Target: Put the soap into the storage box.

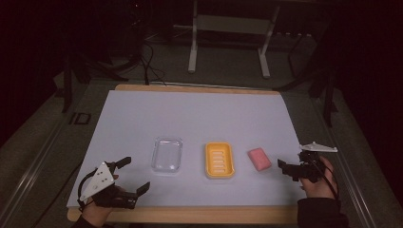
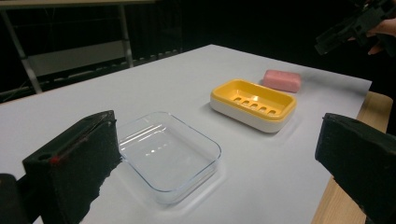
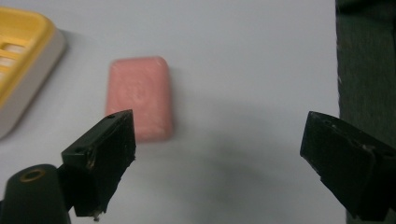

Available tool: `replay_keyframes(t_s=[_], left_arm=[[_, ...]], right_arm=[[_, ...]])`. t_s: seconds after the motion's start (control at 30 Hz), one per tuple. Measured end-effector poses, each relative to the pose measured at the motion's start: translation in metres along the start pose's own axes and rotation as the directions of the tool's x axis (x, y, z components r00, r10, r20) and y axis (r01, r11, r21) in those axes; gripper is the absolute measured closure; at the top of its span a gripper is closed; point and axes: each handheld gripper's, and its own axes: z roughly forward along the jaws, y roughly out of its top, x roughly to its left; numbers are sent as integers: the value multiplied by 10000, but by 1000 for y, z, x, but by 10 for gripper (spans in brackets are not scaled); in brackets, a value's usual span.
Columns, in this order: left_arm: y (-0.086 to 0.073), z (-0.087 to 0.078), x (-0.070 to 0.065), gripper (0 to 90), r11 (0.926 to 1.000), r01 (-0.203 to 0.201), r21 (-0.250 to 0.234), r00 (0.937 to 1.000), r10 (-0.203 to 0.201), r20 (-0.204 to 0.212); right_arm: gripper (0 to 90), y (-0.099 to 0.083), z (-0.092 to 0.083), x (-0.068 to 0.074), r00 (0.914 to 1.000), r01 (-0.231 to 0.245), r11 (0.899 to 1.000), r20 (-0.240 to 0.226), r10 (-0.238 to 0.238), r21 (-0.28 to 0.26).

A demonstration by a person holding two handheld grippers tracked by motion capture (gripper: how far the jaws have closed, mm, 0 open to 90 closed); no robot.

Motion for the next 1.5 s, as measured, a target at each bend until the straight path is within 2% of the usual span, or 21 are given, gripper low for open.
replay_keyframes(t_s=[0.13, 0.17, 0.23, 0.33, 0.43, 0.5, 0.53, 0.6, 0.7, 0.73, 0.83, 0.9, 1.0, 1.03, 1.1, 1.17, 1.2, 1.27, 1.3, 1.4, 1.5], left_arm=[[0, 0, 0, 2, 10000, -25, 34, 10000, 25, -8], [0, 0, 0, 2, 10000, -27, 35, 10000, 27, -1], [0, 0, 0, 2, 10000, -33, 46, 10000, 33, -1], [0, 0, 0, 2, 10000, -33, 38, 10000, 33, 11], [0, 0, 0, 2, 10000, -32, 42, 10000, 32, 6], [0, 0, 0, 2, 10000, -45, 60, 10000, 45, 1], [0, 0, 0, 2, 10000, -43, 52, 10000, 43, 12], [0, 0, 0, 2, 9999, -69, 75, 10000, 69, 12], [0, 0, 0, 2, 9999, -76, 93, 10000, 76, 10], [0, 0, 0, 2, 9999, -79, 96, 10000, 79, 6], [0, 0, -1, 2, 9999, -77, 112, 10000, 77, 9], [0, 1, -1, 2, 9999, -73, 113, 10000, 73, 11], [0, 1, -1, 2, 9999, -73, 118, 10000, 73, 7], [0, 1, -1, 2, 9999, -83, 122, 10000, 83, 0], [0, 1, -1, 2, 9999, -124, 115, 9999, 125, -30], [0, 1, -1, 2, 9999, -121, 86, 9999, 121, -19], [0, 0, -1, 2, 9999, -115, 93, 9999, 115, -23], [0, 0, -1, 2, 9999, -121, 95, 9999, 121, -26], [0, 0, -1, 2, 9999, -121, 95, 9999, 121, -26], [0, 1, -1, 2, 9998, -118, 132, 9999, 119, -40], [0, 1, -1, 2, 9998, -137, 154, 9999, 137, -28]], right_arm=[[105, 2, 1, -3, 9997, -232, 9972, 79, 227, 708], [105, 4, 2, -4, 9994, -348, 9914, 97, 338, 1258], [129, 4, 4, -5, 9987, -512, 9824, 152, 492, 1795], [128, 5, 8, -7, 9949, -963, 9553, -32, 1012, 2797], [124, 4, 11, -7, 9914, -1148, 9283, -185, 1296, 3537], [120, 3, 14, -7, 9878, -1258, 9027, -324, 1524, 4115], [122, 3, 15, -7, 9873, -1240, 8975, -379, 1543, 4231], [122, 2, 17, -6, 9866, -1178, 8706, -431, 1572, 4776], [125, 1, 17, -7, 9880, -1040, 8523, -451, 1477, 5127], [126, 1, 17, -7, 9885, -996, 8504, -467, 1441, 5166], [125, 0, 17, -7, 9893, -830, 8259, -536, 1356, 5577], [125, -1, 18, -7, 9879, -733, 8025, -671, 1397, 5922], [126, -2, 18, -8, 9873, -645, 7799, -739, 1406, 6226], [127, -2, 18, -8, 9872, -625, 7766, -755, 1404, 6268], [130, -4, 19, -8, 9864, -512, 7545, -850, 1406, 6542], [138, -4, 18, -6, 9871, -352, 7464, -939, 1301, 6645], [138, -4, 18, -5, 9864, -279, 7380, -1012, 1297, 6742], [138, -5, 18, -4, 9860, -35, 7301, -1195, 1166, 6834], [138, -5, 18, -4, 9860, -35, 7301, -1195, 1166, 6834], [139, -5, 18, 1, 9862, 395, 7009, -1405, 872, 7122], [142, -4, 18, 3, 9860, 488, 6977, -1458, 804, 7147]])
